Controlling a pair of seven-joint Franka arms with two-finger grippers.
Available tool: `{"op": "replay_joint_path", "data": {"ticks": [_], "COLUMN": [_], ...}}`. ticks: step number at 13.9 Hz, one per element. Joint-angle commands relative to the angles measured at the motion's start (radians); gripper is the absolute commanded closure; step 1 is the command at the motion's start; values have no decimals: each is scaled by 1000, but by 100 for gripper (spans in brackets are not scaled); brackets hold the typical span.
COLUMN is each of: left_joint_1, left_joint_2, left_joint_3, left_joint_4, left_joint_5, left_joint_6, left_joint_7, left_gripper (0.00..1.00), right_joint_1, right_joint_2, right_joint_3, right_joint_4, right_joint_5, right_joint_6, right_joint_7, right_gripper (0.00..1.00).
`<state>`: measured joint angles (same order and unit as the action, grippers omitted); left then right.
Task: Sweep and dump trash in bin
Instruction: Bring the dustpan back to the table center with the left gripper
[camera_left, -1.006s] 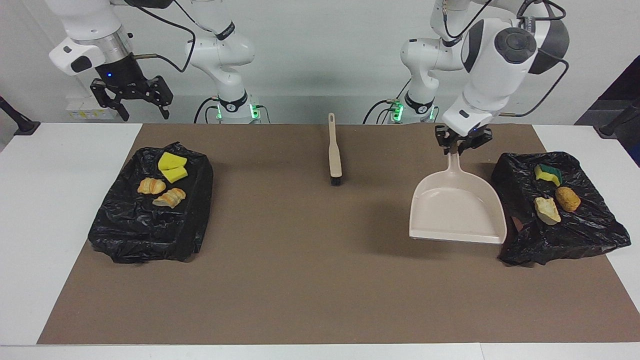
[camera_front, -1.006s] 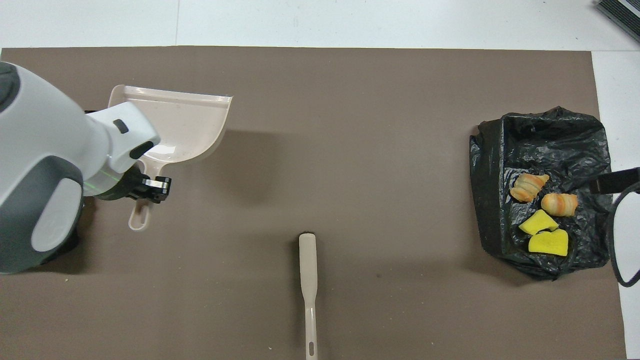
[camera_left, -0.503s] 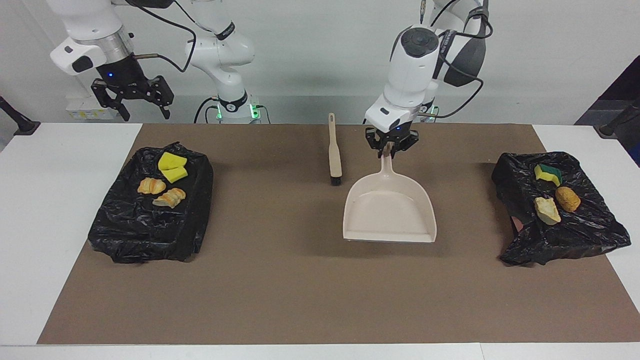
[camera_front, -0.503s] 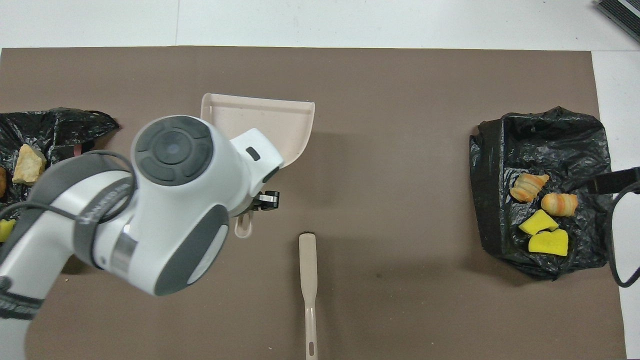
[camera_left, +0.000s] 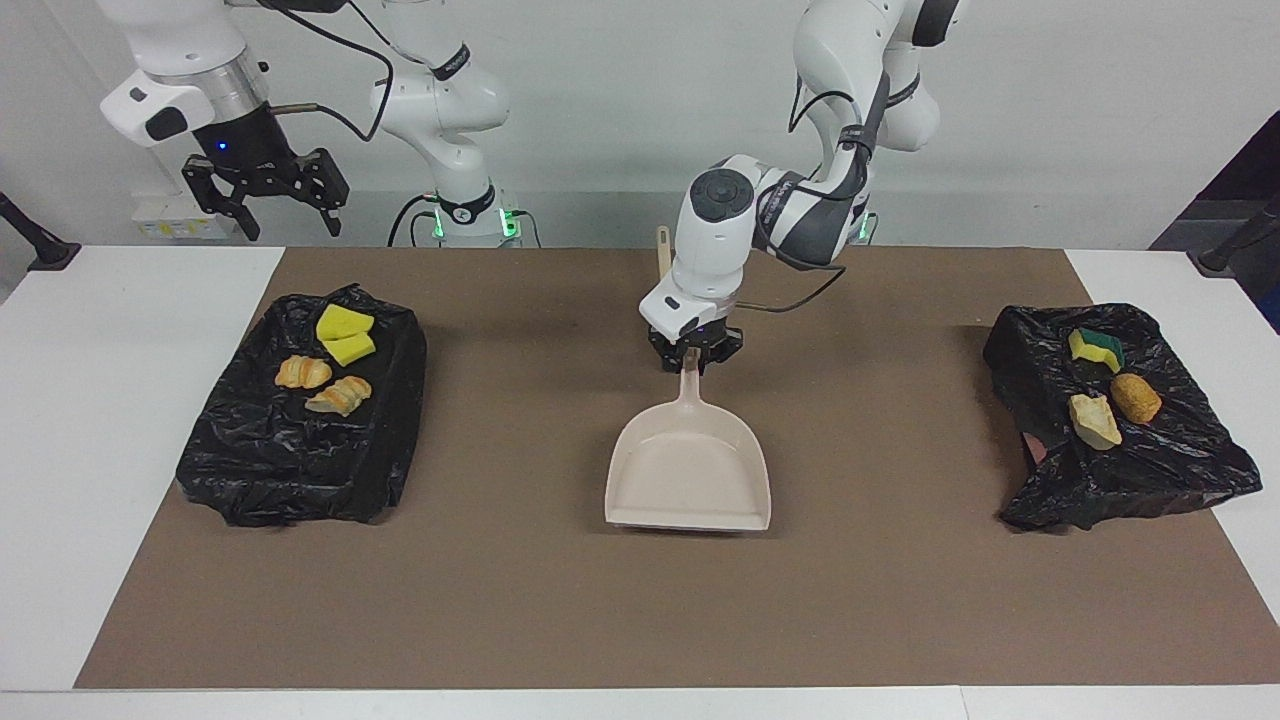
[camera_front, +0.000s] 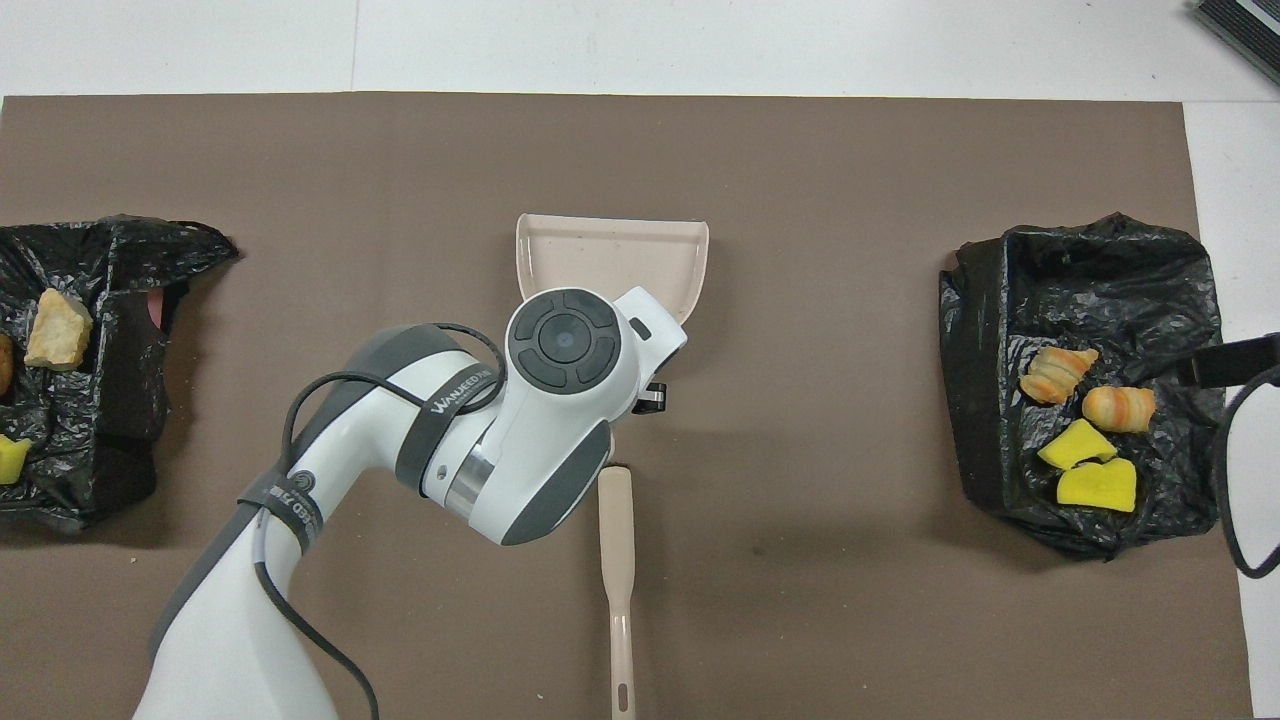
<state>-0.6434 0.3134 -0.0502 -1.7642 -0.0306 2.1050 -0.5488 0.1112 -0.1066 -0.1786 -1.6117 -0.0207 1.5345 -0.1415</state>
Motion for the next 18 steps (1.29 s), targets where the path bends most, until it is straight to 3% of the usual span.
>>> {"op": "replay_joint_path", "data": {"ticks": [1,6,8,9,14,18], "left_joint_1": [-24,-38,-15,-12,54,181], "left_joint_2": [-13,47,29,-2,-98,-109], "left_joint_3": [20,20,21,24,41,41], "left_joint_4": [-26,-35,-23,-24,-18,63], "left_joint_5": [-17,-15,-15,-15,-15,-14], "left_joint_6": [58,90,67,29,-48,-147], "left_joint_7": [-37,-36,-28,-37,-34,41], "left_gripper": [100,100,22,0,0,0], "right_joint_1": [-13,-13,-12,-13,-13,-13], "right_joint_2": [-10,-11,-11,-15,-16,-16], "right_joint_3": [11,11,11,11,11,11], "right_joint_4": [7,6,4,3,-2,-4], "right_joint_5": [2,2,2,2,2,2], "right_joint_6": [-28,-28,-28,-30,-30,-28], "right_joint_7": [-30,-29,-30,-30,-30,-30], "right_gripper": [0,0,0,0,0,0]}}
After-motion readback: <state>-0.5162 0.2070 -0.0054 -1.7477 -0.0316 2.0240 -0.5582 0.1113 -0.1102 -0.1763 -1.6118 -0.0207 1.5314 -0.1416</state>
